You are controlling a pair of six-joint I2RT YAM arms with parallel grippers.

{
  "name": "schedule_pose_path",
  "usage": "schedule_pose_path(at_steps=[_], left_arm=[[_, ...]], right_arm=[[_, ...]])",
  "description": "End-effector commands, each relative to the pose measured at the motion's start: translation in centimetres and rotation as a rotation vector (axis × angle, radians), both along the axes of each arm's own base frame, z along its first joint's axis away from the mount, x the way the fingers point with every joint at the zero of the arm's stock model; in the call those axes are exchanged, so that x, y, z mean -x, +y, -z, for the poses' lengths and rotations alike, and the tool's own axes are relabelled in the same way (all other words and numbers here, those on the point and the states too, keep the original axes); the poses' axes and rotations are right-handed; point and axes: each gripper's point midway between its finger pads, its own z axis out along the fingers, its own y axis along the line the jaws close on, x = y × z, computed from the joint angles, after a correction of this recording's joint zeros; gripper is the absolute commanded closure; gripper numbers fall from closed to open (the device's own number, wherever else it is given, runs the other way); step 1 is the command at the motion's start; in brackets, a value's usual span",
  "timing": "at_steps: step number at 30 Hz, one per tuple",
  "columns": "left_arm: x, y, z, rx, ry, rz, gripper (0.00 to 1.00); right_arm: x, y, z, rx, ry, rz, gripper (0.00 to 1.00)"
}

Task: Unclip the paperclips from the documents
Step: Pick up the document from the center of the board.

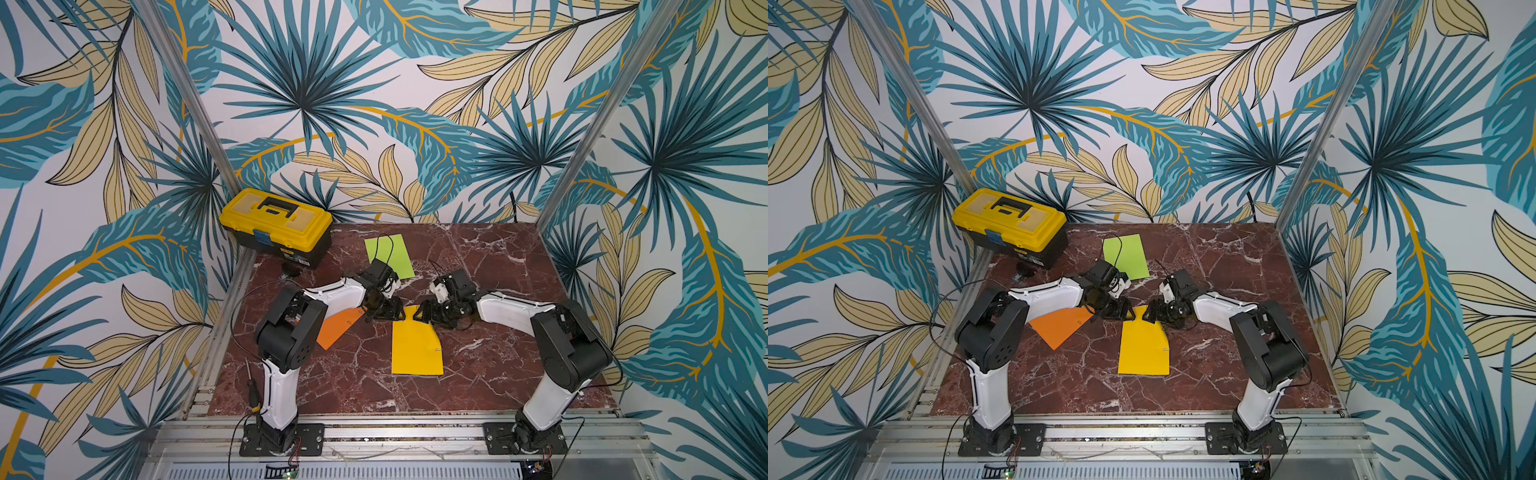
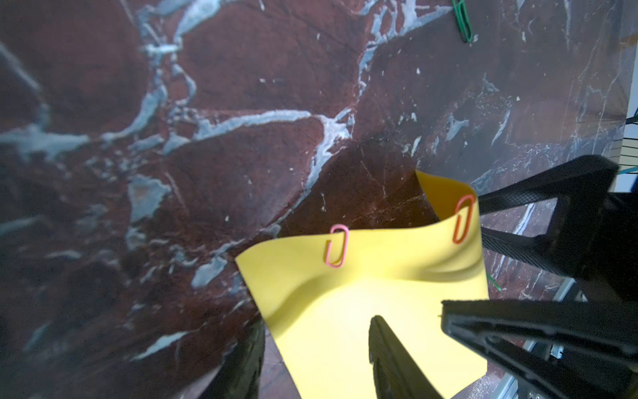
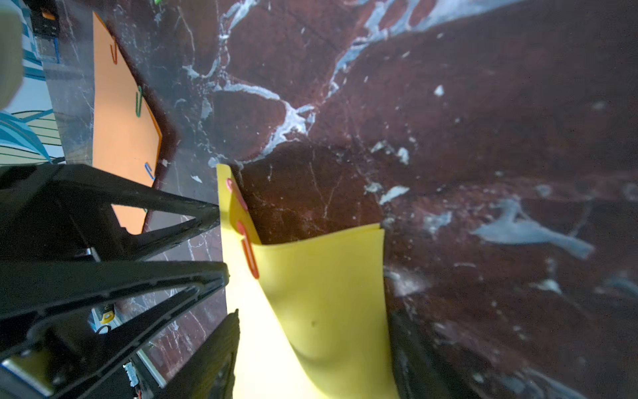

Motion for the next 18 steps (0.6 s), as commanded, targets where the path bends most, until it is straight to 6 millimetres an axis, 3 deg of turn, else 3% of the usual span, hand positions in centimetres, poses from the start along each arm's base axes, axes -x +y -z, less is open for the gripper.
schedule_pose_path(at_steps=[1,17,18], left_arm=[[0.75,-0.04,1.31,-0.024,0.044,0.017,0.5],[0.81,-0.18,1.2,-0.019,0.046,0.019,0.5],[0.82,-0.16,1.26,-0.02,0.046,0.02,0.5]], right_arm=[[3.22,-1.13,4.01,0.084,0.133,-0.018,0.31],[3.0,-1.7,4.71,0.113,0.118,0.012,0.56],[2.31,-1.44,4.43,0.099,0.087,0.014,0.57]])
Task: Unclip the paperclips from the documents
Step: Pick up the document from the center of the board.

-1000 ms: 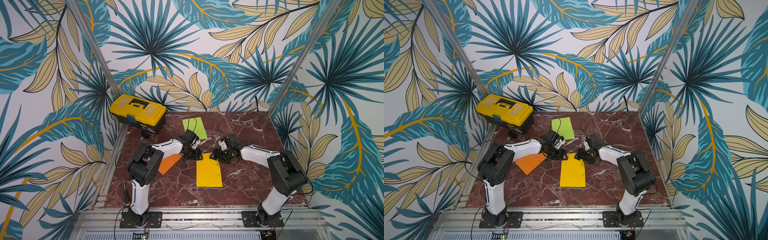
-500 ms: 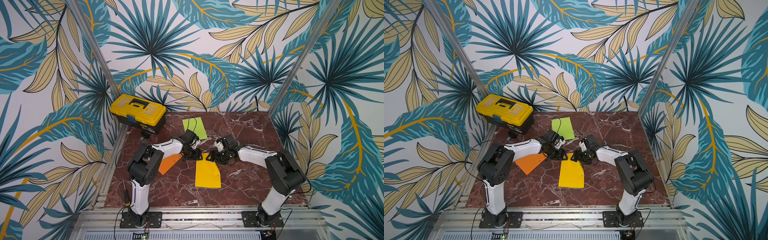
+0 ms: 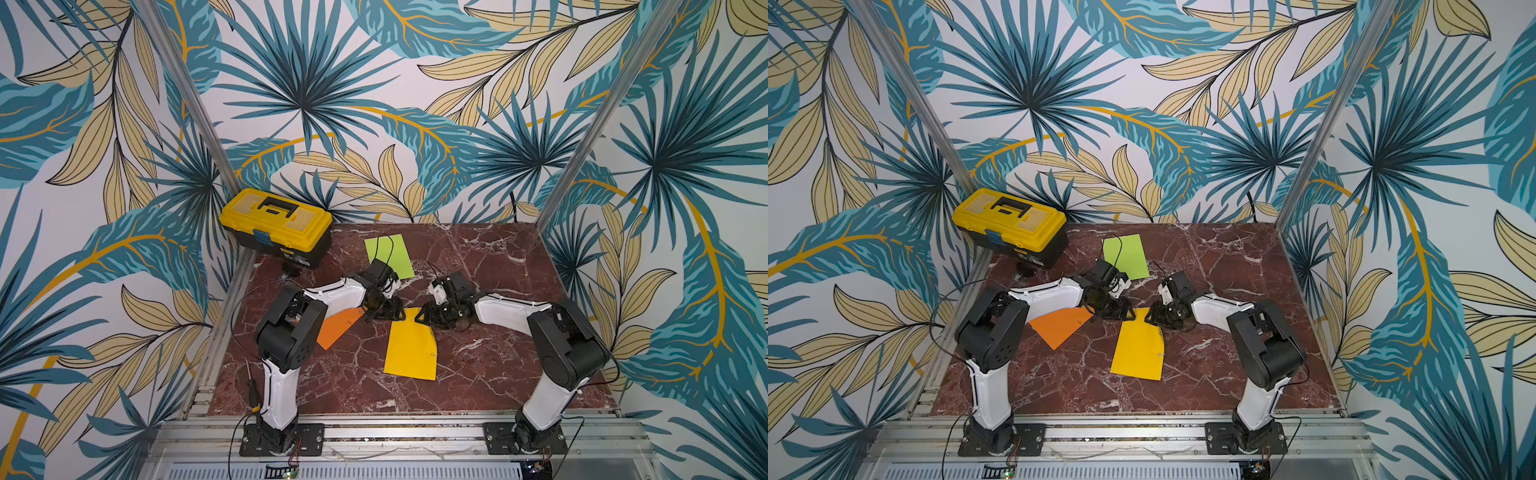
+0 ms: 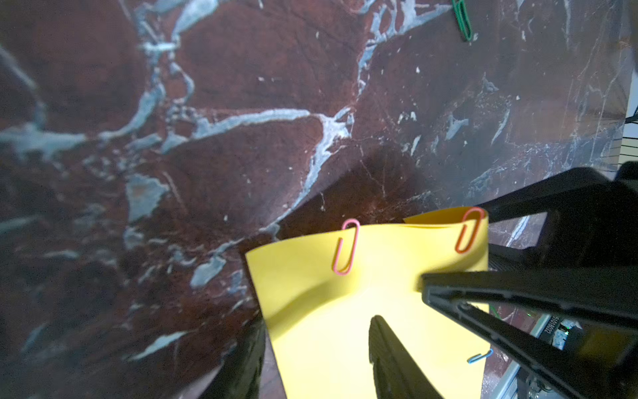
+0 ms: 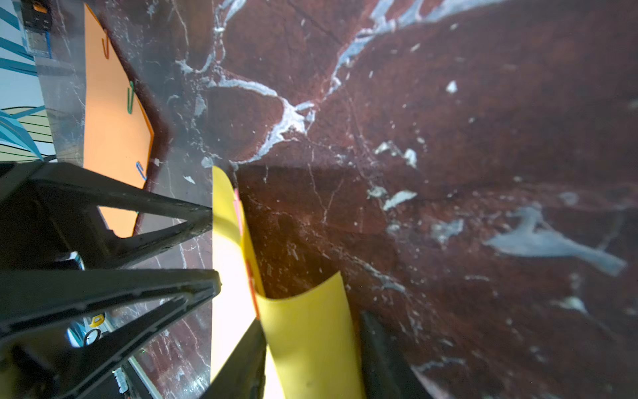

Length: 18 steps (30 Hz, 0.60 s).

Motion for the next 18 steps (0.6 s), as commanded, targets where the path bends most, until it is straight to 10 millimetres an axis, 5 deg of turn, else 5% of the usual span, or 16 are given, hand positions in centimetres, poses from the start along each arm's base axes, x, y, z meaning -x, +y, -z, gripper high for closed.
schedule_pose_path(at_steps=[1,11,18], left_arm=[[0.8,-0.1,1.3,-0.022,0.045,0.018,0.5],[0.3,0.5,-0.1,-0.018,0.008,0.008,0.49],[-1.1,2.0,-3.3,0.042,-0.072,-0.033,0.46]], right_arm=[[2.4,-1.5,3.7,0.089,0.101,0.011,0.59],[2.1,-1.1,3.0,0.062,0.058,-0.009,0.71],[1.7,-0.7,1.9,0.028,-0.007,-0.032,0.72]])
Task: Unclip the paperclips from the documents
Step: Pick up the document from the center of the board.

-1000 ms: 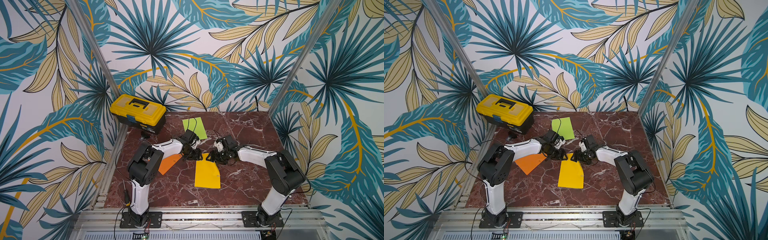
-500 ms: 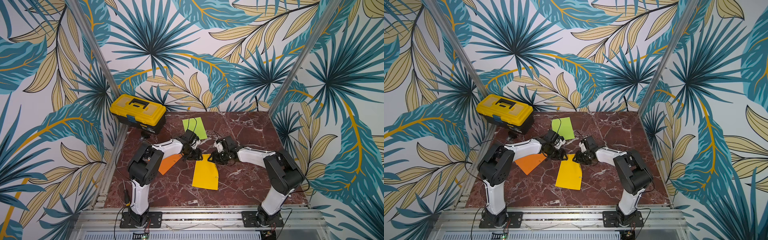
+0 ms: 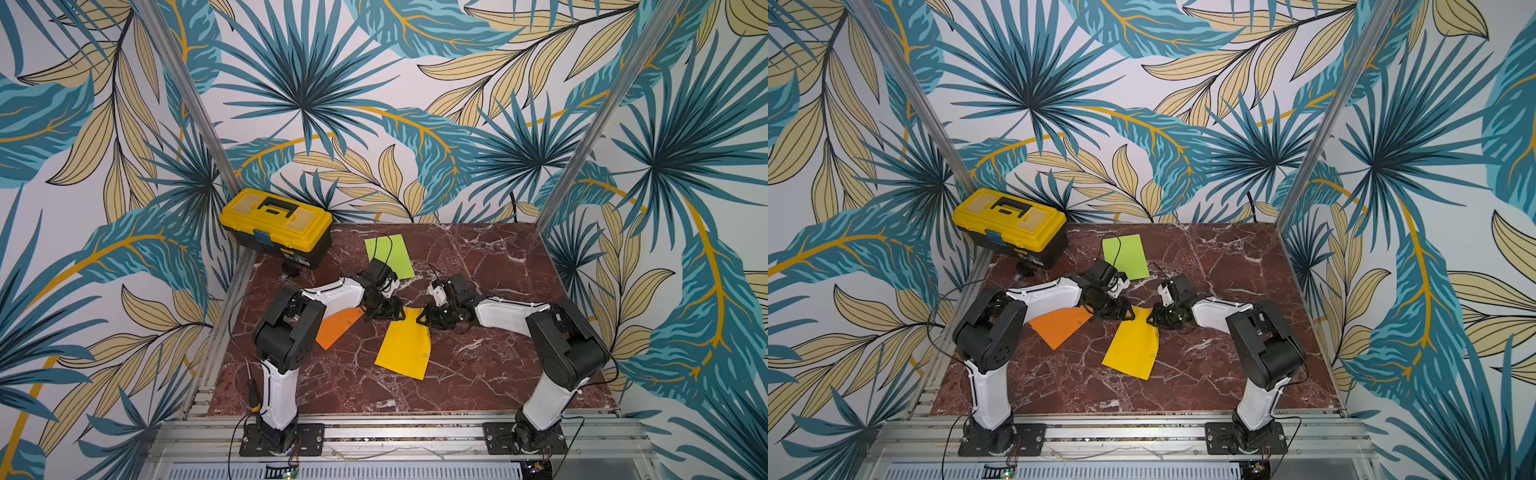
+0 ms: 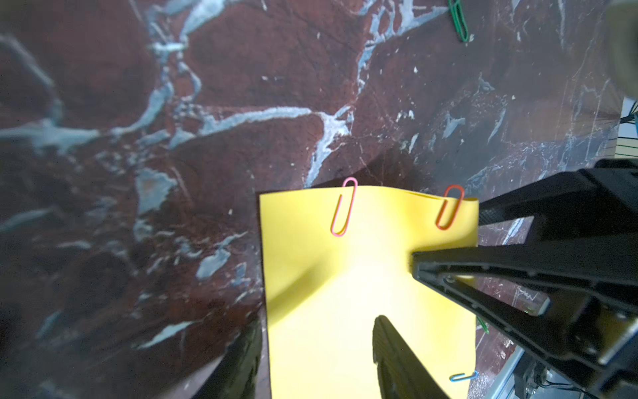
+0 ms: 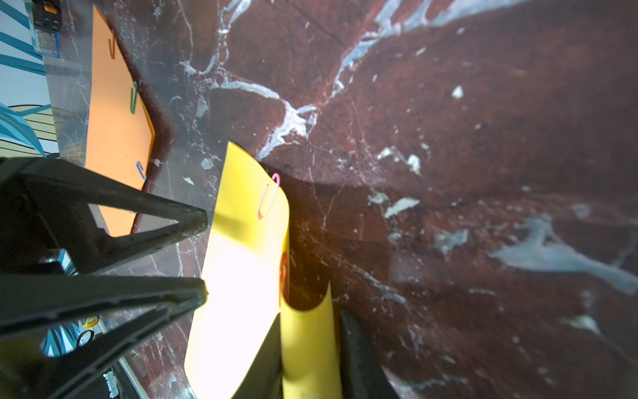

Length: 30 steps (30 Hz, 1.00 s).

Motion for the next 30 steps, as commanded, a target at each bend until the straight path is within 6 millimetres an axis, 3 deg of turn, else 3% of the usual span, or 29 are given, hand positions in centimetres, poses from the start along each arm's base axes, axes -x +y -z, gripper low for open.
schedule_pose_path(at_steps=[1,7,16,30], left_arm=[[-0.9,1.3,-3.1,0.056,-0.07,-0.026,0.46],[-2.0,2.6,-5.3,0.213,-0.127,-0.053,0.42],[-1.9,1.2,-6.1,0.333,-0.156,0.052,0.38],[-1.8,0.2,-4.8,0.399,-0.131,0.097,0.39]], right_arm=[[1.6,-0.7,1.2,0.035,0.021,-0.025,0.72],[1.1,-0.1,-1.2,-0.006,-0.091,-0.073,0.72],[1.1,0.6,-5.8,-0.057,-0.259,-0.162,0.73],[1.5,1.5,-8.0,-0.133,-0.35,-0.218,0.73]])
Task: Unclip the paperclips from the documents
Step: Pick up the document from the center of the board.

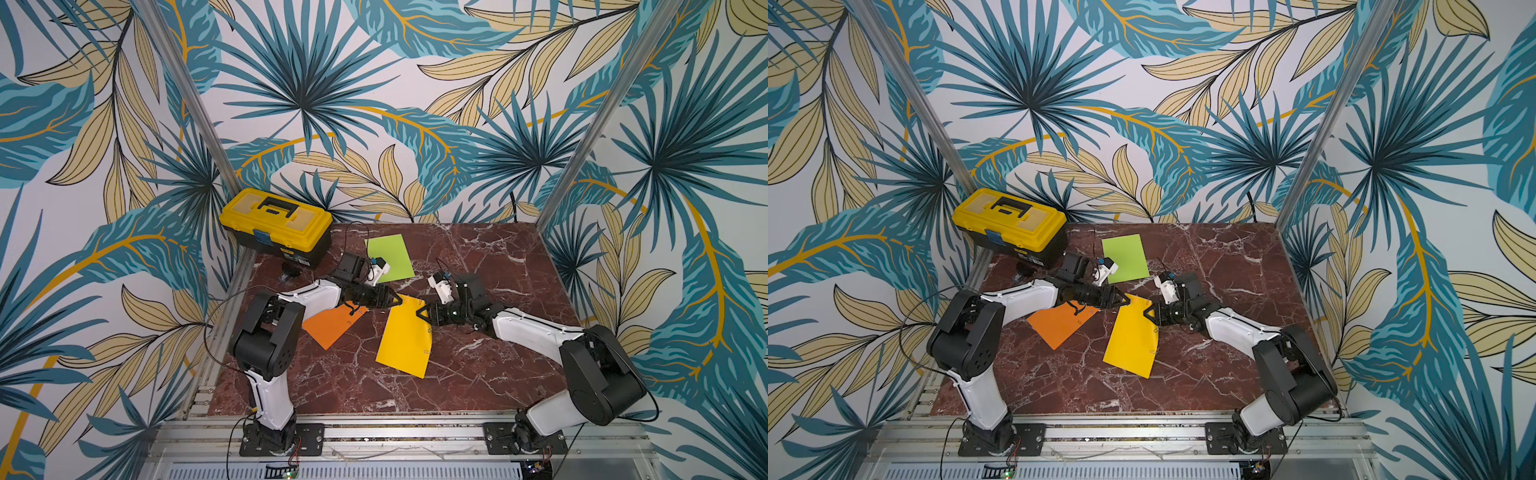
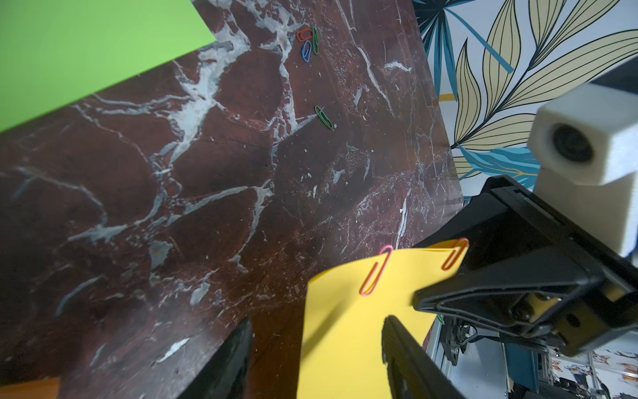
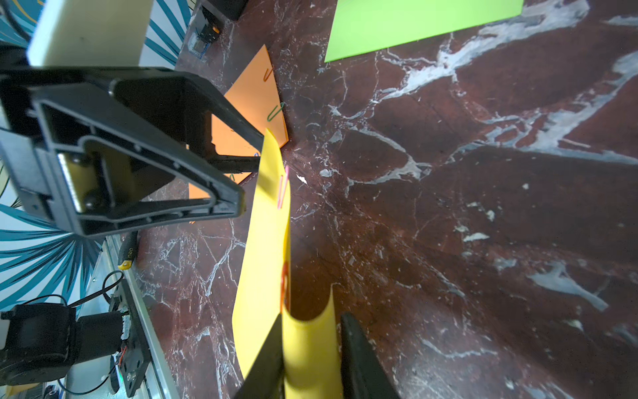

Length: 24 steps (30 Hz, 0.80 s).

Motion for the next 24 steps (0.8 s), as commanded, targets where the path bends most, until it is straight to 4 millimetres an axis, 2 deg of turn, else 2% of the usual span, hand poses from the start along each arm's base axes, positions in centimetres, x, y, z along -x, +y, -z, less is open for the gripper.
schedule_pose_path(at_steps=[1,5,12,19,24], left_arm=[[0.1,-0.5,0.6,0.033,0.004,0.026,0.39],[0.5,-1.0,0.3,0.085,0.017,0.059,0.4],[1.7,-1.8,-1.6,0.18,0.006,0.133,0.51],[2.9,-2.5,-2.5,0.215,0.002,0.175,0.61],[3.3,-2.8,-2.7,0.219,-0.005,0.191,0.63]], right_arm=[[0.6,0.4,-0.8,-0.022,-0.041,-0.04,0.73],[0.6,0.5,-1.0,-0.024,-0.052,-0.049,0.73],[0.3,0.4,-0.5,-0.01,-0.052,-0.049,0.73],[-0.2,0.5,-0.5,-0.018,-0.051,-0.042,0.73],[-0.5,0.4,-0.5,-0.037,-0.044,-0.028,0.73]])
